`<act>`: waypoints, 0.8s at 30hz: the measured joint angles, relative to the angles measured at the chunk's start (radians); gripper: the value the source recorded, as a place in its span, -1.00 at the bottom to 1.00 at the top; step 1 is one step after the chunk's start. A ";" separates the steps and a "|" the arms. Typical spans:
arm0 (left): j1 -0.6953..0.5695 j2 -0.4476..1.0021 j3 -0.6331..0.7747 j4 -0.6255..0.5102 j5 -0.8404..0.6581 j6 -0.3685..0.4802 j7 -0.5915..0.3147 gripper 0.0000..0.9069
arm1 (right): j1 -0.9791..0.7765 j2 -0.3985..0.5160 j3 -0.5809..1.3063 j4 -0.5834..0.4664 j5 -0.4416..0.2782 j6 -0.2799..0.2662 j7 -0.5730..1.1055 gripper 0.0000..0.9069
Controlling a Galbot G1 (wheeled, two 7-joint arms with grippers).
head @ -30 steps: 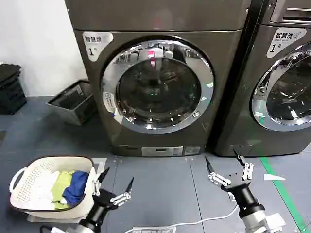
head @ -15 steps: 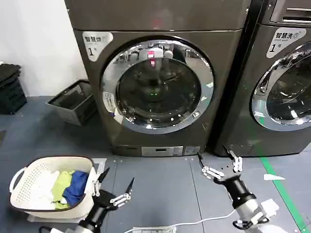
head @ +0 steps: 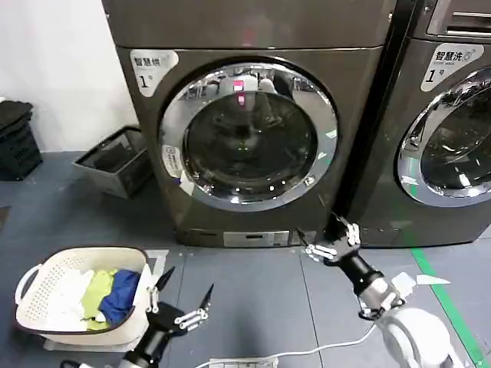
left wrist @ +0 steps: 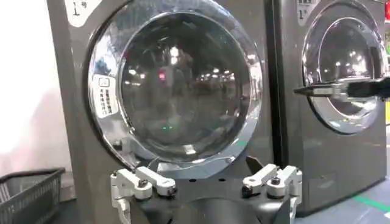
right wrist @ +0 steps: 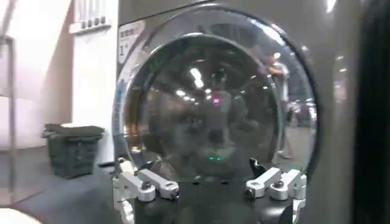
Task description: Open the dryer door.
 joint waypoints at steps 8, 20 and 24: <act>0.002 -0.001 -0.001 -0.004 0.000 -0.001 0.002 1.00 | 0.156 -0.033 -0.132 -0.060 0.039 -0.006 -0.001 1.00; 0.008 -0.010 -0.001 -0.004 0.003 -0.004 0.009 1.00 | 0.389 -0.016 -0.322 -0.201 0.079 0.014 -0.002 1.00; 0.012 -0.013 -0.004 -0.006 0.005 -0.005 0.010 1.00 | 0.467 0.007 -0.382 -0.266 0.079 0.018 -0.002 1.00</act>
